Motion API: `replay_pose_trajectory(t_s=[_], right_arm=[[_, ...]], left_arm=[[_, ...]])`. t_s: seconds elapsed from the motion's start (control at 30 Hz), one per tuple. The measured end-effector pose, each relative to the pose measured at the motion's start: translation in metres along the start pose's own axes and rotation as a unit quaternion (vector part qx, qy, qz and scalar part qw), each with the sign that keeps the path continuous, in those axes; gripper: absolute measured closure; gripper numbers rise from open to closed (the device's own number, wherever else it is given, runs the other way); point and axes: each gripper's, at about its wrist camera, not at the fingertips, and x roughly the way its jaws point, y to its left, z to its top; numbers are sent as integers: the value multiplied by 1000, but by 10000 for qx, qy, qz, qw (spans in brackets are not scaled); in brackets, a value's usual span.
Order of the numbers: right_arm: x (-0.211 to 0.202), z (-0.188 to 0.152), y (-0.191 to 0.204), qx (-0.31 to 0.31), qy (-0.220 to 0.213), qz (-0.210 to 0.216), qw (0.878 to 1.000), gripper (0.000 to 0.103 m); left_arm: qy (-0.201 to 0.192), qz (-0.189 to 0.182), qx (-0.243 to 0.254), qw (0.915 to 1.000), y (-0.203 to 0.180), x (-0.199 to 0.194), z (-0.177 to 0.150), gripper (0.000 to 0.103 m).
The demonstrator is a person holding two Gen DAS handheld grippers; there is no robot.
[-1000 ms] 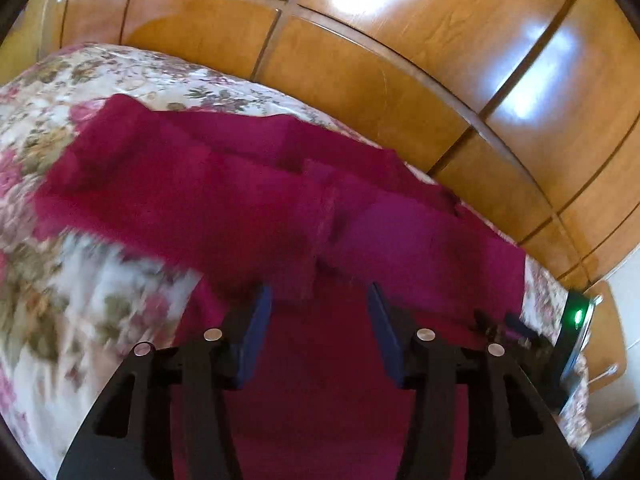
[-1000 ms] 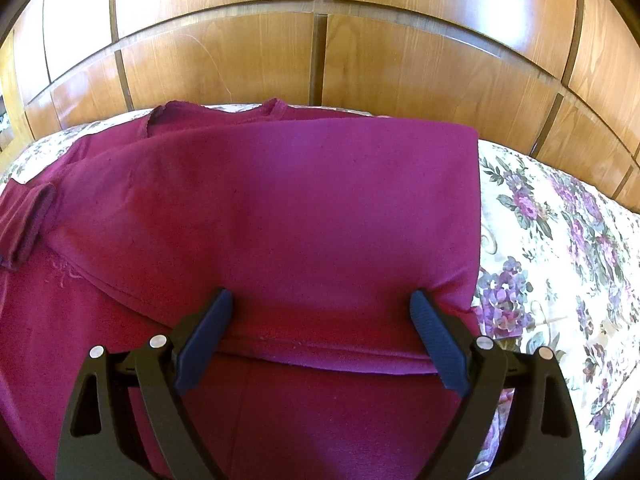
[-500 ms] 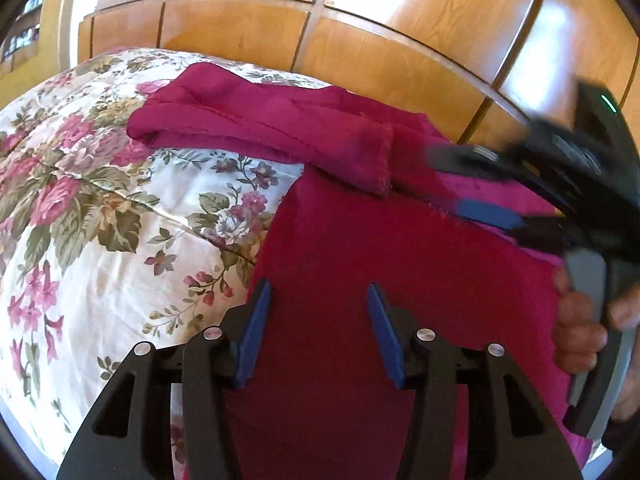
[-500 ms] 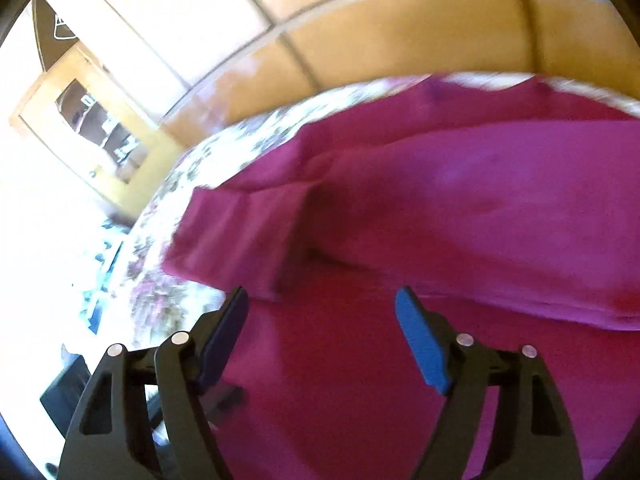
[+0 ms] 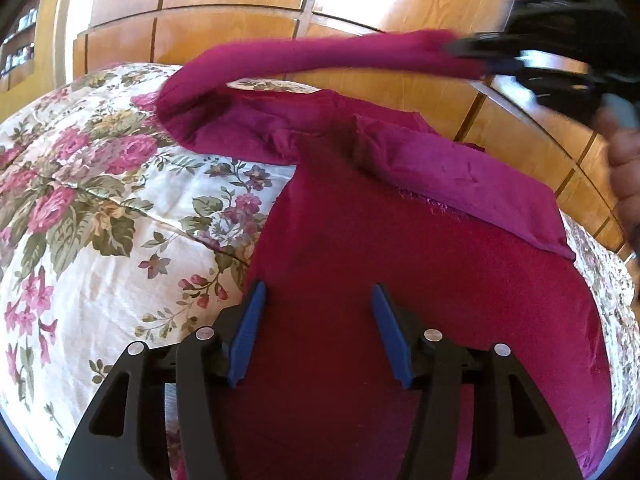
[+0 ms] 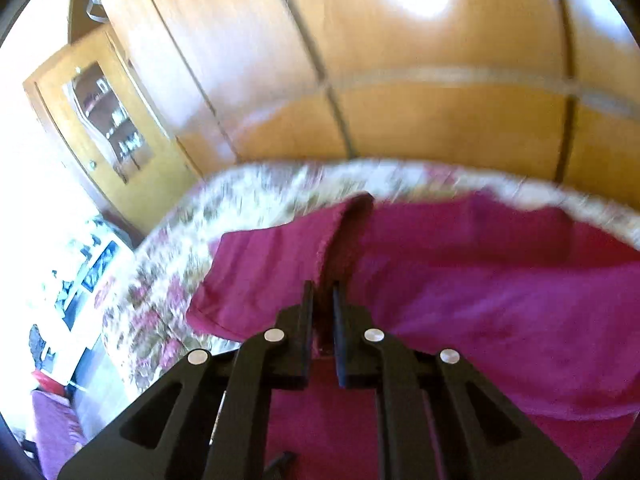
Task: Fold small clothes
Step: 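Fold the held side over the shirt body with the left gripper and release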
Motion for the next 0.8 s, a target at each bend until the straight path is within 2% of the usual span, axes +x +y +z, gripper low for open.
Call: replay_pose_trajectory(t_s=[0.07,0.2,0.37,0.47,0.53,0.6,0.7,0.8], right_arm=[[-23,0,-21,94,-168,-191,9996,95],[-59,-10,-89,526,-301,-869,9944,95],[-64,-44,-174,1283,-11,-1708,9769,95],[-60,-67,-201,1619,222,-1959,9669,95],[-61,-80,-214,1789,312,-1926,9643,87],[-72,-85,-216,1925,132,-1877,9631,56],[-97,-82,-210,1936,-275,-1877,9626,53],[-108,-67,-189,1717,-532,-1700,9689,48]], left_arm=[[-2,-3,-4,10000,1,0,0,48],[-4,45,46,10000,-4,-1,-2,48],[38,116,101,9999,-6,0,-1,48],[196,202,148,9995,-8,0,3,48],[341,220,124,9991,-9,-2,9,48],[440,174,-58,9989,-7,-7,19,48],[167,28,-188,9997,-10,-23,40,48],[-88,-158,-61,9998,-26,-24,65,48]])
